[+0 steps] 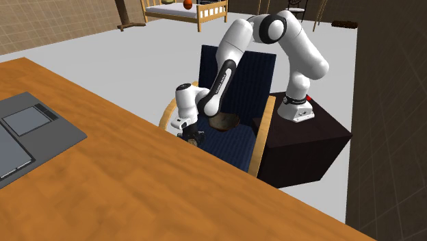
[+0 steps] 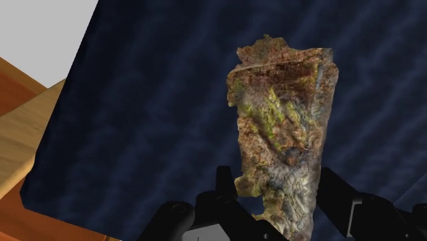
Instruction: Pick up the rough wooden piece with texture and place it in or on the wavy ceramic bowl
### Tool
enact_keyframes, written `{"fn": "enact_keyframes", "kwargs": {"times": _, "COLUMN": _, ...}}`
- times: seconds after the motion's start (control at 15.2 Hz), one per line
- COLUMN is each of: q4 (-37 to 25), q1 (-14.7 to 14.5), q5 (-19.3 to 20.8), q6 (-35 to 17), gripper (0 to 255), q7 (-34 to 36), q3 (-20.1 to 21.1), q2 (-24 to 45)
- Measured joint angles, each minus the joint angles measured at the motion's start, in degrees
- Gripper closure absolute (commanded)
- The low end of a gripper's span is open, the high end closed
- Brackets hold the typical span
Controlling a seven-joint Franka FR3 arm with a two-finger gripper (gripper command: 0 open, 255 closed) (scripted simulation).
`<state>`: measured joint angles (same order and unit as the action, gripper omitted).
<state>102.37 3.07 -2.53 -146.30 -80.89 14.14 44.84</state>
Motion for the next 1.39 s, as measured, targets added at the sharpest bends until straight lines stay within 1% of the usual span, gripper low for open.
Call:
{"fn": "enact_keyframes", "kwargs": {"times": 0.4, "q4": 0.06, "q1": -0.03, "q5": -0.01, "q6": 0.33, "gripper": 255, "q7": 0.1, "q3": 0.0, "q2": -0.17}}
{"fn": "enact_keyframes", "kwargs": {"times": 0.73, "q4": 1.35, "q1": 0.38, "q5": -0.35, "q6": 1.97, "gripper": 255, "q7": 0.26, "q3": 0.41, "q2": -2.97}}
{"fn": "enact_keyframes", "kwargs": {"times": 1.39, "q4": 2.5, "q1": 1.17, "q5": -1.14, "q6": 6.87, "gripper": 255, "q7": 0.7, "q3": 1.29, "q2": -9.12}}
